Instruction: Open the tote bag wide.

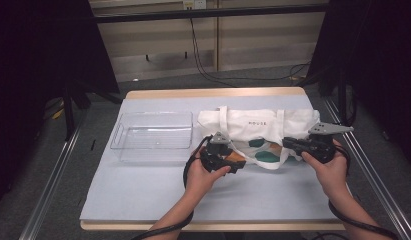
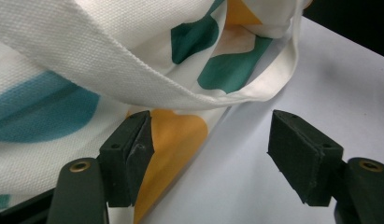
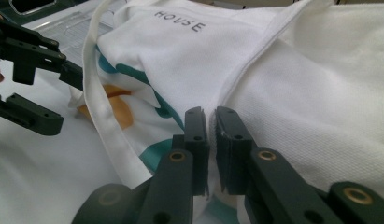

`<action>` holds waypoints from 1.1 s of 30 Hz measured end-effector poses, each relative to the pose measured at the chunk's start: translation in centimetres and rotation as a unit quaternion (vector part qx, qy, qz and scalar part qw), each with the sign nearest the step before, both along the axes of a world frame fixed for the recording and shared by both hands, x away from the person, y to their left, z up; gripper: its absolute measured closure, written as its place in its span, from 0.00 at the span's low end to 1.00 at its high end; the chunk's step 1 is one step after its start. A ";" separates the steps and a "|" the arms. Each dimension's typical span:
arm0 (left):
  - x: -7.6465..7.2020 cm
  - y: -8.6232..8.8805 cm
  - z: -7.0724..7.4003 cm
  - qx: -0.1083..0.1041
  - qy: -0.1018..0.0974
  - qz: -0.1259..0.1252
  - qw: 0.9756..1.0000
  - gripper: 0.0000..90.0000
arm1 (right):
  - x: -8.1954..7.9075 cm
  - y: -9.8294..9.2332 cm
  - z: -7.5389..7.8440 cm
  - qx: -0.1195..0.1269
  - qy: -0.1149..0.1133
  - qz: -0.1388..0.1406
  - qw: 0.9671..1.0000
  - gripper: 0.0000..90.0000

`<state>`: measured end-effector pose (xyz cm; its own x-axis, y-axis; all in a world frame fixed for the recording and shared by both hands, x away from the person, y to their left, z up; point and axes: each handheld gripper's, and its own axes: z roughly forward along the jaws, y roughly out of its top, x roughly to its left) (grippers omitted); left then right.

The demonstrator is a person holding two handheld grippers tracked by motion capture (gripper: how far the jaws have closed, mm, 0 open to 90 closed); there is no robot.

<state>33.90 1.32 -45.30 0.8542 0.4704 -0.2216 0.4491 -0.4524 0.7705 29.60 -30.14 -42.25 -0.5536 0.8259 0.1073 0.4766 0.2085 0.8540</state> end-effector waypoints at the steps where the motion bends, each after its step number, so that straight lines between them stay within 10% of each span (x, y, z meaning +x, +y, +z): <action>1: 0.0 0.0 0.0 -0.001 0.000 0.000 1.000 0.34 | 0.2 0.0 -0.2 0.000 0.001 0.000 1.000 0.92; 22: 0.4 0.1 0.8 -0.009 0.003 0.003 1.000 0.33 | 0.6 0.2 -1.2 -0.005 0.004 -0.002 1.000 0.92; 33: 1.5 1.2 2.0 -0.028 0.021 0.044 0.998 0.30 | 0.6 0.1 -1.1 -0.007 0.002 -0.001 1.000 0.92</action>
<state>35.43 2.47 -43.25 0.7995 0.5288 -0.2848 0.5178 -0.3667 0.7729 30.18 -30.01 -43.38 -0.5509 0.8287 0.0989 0.4810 0.2185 0.8490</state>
